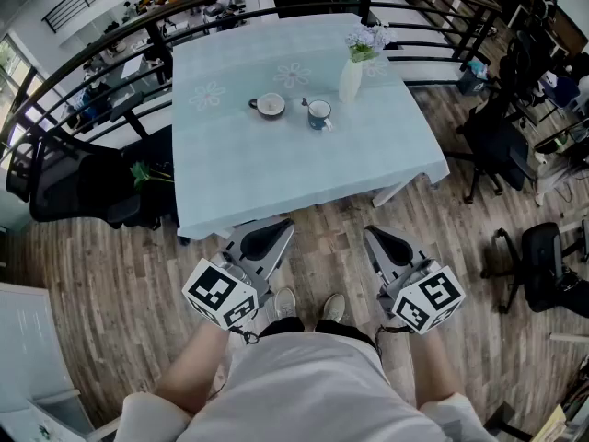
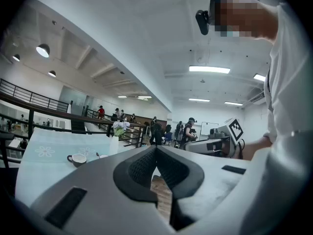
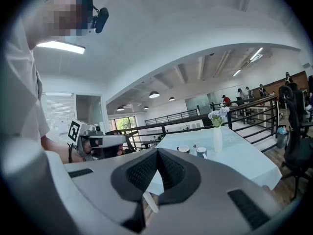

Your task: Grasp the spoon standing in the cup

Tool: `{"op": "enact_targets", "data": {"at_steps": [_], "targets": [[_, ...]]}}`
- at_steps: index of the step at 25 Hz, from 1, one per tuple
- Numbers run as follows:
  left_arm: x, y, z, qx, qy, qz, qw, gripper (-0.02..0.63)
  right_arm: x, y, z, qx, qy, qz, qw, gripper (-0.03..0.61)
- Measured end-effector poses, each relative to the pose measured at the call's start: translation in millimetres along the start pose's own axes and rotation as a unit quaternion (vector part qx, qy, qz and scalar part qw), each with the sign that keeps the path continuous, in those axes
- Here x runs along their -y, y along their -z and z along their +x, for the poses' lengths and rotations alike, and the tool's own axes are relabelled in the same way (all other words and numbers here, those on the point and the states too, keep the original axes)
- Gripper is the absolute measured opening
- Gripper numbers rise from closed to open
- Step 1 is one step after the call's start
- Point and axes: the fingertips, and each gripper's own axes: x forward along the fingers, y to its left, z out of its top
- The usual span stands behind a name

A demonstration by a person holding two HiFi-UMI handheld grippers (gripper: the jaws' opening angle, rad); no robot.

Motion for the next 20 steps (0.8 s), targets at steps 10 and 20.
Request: {"op": "enact_targets", "data": {"at_steps": [10,20], "targets": [[-1,1,8,-0.002,-0.003,0.004,1.0,0.018,10,-5,1,0.009,0.005,0.009,1.0,0.021],[13,13,22,-0.011,-0.014,-0.001,0.9998,0.018,25,5,-9,0.0,-0.009,0.016,1.0,0.021]]}}
